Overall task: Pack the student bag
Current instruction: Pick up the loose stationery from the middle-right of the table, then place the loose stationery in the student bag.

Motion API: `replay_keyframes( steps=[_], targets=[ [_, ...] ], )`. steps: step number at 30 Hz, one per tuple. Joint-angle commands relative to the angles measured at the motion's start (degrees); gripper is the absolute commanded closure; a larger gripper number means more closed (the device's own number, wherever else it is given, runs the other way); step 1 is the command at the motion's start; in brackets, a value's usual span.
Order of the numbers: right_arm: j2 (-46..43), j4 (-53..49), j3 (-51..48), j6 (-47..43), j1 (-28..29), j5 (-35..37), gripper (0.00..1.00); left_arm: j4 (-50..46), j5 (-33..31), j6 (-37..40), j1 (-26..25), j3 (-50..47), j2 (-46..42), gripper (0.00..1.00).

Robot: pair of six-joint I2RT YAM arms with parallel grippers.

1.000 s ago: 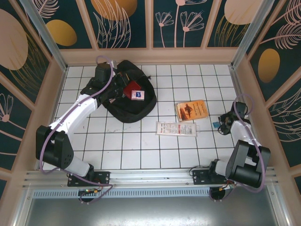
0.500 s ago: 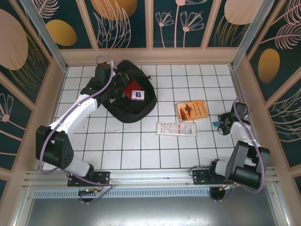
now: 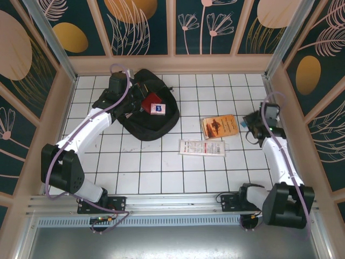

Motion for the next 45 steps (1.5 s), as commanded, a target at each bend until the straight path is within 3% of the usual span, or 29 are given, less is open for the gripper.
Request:
replay_keyframes(
  steps=[1,4,10,16,22,29,34,39,45],
  targets=[
    [-3.1,5.2,3.1,-7.3,10.3,1.6,1.00,3.1,-0.4,0.9,0.1,0.7,-2.6,1.00],
    [-0.9,10.6,5.2,-8.0,18.5,0.4,1.00,3.1,-0.3,0.9,0.1,0.7,-2.5,1.00],
    [13.1,13.1,17.0,-10.4,32.1,-2.8,1.00,3.1,-0.4,1.1,0.1,0.6,-2.7,1.00],
    [27.1,16.9,27.0,-6.8,39.6,-8.0,1.00,3.3,-0.5,1.3,0.1,0.5,-2.8,1.00],
    [38.7,27.4,29.9,7.1,41.5,-14.6,1.00,3.5,-0.5,1.3,0.1,0.3,-2.9,1.00],
    [48.3,46.0,29.0,27.0,44.1,-11.5,1.00,4.0,-0.2,1.0,0.1,0.0,-3.0,1.00],
    [57.0,41.3,41.7,27.3,46.4,-7.3,1.00,4.6,0.5,0.3,0.1,-0.2,-2.9,1.00],
    [64.6,44.8,46.9,34.7,46.4,-4.7,1.00,5.8,1.5,-0.5,0.1,-0.9,-3.1,1.00],
    [69.6,41.9,53.5,36.5,47.5,-2.2,1.00,7.9,4.1,-1.2,0.1,-1.7,-3.0,1.00]
  ],
)
